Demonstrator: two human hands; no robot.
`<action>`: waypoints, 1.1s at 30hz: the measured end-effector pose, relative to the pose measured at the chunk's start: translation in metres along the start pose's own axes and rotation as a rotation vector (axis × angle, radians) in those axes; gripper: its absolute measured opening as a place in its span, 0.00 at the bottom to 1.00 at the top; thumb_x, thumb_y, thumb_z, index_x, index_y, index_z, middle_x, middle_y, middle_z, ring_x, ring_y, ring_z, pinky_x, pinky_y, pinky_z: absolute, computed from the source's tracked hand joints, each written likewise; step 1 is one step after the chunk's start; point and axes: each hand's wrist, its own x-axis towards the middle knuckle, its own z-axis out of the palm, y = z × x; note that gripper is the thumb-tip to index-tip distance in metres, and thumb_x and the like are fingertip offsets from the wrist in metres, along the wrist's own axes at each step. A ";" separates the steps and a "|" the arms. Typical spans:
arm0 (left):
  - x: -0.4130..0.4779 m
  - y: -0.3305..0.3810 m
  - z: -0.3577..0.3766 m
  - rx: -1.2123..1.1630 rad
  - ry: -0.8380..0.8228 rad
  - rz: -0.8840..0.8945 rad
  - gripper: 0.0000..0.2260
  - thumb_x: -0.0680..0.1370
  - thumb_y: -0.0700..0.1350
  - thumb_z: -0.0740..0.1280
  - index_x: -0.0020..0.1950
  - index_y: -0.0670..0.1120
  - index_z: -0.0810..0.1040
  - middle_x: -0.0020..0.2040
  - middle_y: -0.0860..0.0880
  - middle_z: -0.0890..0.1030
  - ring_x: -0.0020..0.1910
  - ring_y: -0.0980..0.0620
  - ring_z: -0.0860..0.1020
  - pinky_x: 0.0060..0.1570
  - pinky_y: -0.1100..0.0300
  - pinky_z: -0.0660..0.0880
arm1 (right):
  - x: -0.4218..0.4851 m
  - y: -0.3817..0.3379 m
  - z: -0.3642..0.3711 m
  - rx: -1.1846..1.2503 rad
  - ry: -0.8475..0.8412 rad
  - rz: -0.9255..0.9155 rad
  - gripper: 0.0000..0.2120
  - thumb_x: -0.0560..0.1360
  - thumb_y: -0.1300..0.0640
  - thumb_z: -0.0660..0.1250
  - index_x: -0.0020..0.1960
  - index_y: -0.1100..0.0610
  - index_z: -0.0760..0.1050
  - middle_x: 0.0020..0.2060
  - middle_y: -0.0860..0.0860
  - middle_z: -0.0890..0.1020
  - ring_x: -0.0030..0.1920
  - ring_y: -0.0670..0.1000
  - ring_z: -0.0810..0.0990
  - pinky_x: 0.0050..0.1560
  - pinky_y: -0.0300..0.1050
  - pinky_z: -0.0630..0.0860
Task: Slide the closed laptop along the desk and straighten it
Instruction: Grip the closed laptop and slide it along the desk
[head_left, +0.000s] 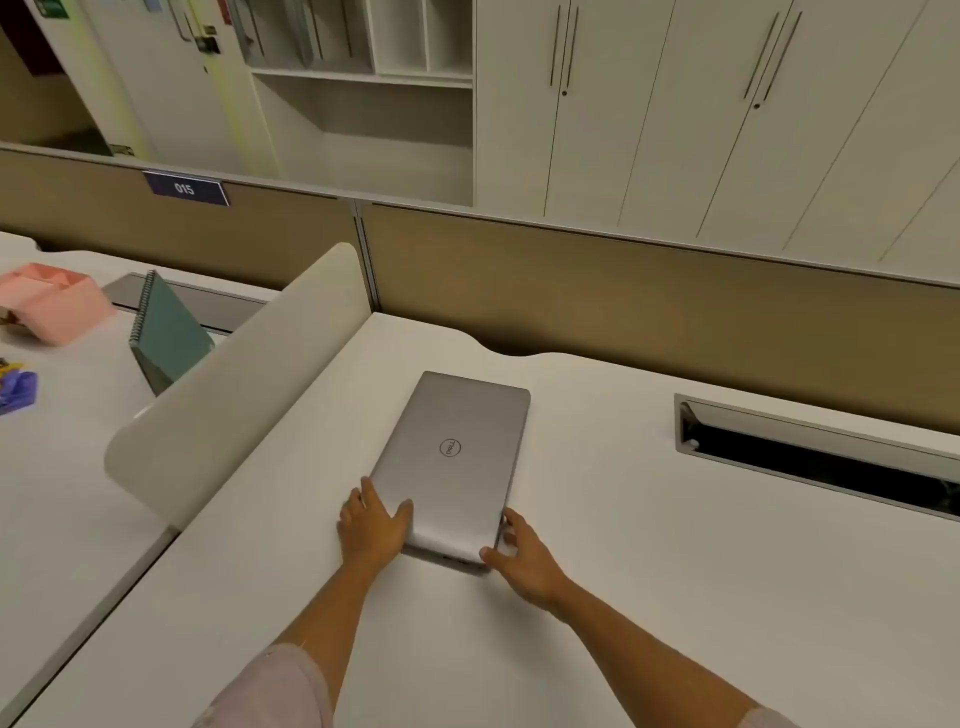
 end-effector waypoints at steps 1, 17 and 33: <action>0.004 0.002 0.000 -0.029 0.024 -0.009 0.38 0.77 0.59 0.63 0.78 0.41 0.51 0.75 0.38 0.61 0.73 0.38 0.60 0.72 0.44 0.61 | 0.003 -0.001 0.001 0.057 0.002 0.000 0.33 0.77 0.54 0.66 0.76 0.52 0.53 0.72 0.53 0.67 0.67 0.50 0.69 0.60 0.36 0.71; -0.007 0.024 0.019 -0.198 -0.069 -0.240 0.39 0.67 0.65 0.71 0.63 0.36 0.69 0.60 0.36 0.76 0.57 0.36 0.77 0.53 0.47 0.76 | 0.006 0.016 -0.019 0.272 0.295 0.146 0.12 0.74 0.60 0.66 0.52 0.46 0.69 0.47 0.41 0.78 0.46 0.39 0.77 0.39 0.32 0.71; -0.046 0.042 0.037 -0.067 -0.198 -0.082 0.27 0.71 0.60 0.71 0.57 0.39 0.73 0.57 0.40 0.80 0.55 0.40 0.78 0.43 0.56 0.71 | -0.017 0.025 -0.060 0.038 0.372 0.123 0.27 0.75 0.60 0.65 0.72 0.58 0.62 0.66 0.54 0.71 0.61 0.52 0.71 0.62 0.44 0.69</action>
